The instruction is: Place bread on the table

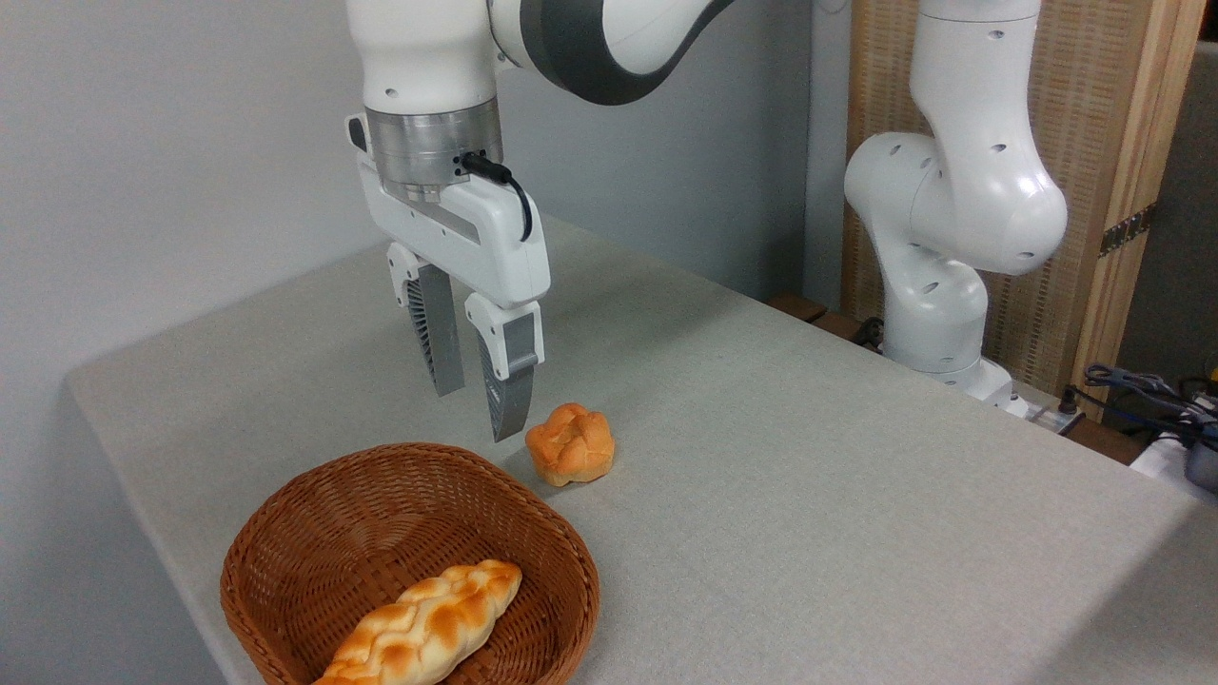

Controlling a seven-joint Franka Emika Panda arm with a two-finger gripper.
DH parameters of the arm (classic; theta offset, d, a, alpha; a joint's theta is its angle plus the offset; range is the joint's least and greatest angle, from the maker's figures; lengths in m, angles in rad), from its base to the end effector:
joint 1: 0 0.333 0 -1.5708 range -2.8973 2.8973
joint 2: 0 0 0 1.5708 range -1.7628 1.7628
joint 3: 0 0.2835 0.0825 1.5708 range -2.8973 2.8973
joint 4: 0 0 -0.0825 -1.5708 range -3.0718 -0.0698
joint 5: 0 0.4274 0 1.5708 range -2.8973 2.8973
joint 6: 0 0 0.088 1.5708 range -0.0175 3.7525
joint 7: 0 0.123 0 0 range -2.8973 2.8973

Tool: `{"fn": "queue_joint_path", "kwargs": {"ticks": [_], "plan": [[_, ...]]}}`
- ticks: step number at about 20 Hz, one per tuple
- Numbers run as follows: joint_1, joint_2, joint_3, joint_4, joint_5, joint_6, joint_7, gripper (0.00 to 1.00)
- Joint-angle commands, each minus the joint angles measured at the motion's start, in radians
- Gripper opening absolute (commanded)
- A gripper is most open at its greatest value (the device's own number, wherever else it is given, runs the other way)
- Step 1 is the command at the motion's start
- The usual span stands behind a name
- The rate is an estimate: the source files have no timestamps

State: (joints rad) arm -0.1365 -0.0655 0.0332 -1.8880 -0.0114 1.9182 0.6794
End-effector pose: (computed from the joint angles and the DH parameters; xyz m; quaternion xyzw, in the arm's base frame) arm 0.5943 -0.0623 0.4807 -0.9240 0.3794 -0.0477 0.0073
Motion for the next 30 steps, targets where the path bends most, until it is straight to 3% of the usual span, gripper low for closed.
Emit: {"fn": "queue_joint_path", "kwargs": {"ticks": [1, 26, 30], "plan": [[-0.006, 0.006, 0.010, 0.012, -0.012, 0.007, -0.004, 1.00], [-0.006, 0.009, 0.020, 0.027, -0.012, 0.012, -0.003, 1.00], [-0.006, 0.010, 0.020, 0.024, -0.010, 0.065, -0.001, 1.00]]}}
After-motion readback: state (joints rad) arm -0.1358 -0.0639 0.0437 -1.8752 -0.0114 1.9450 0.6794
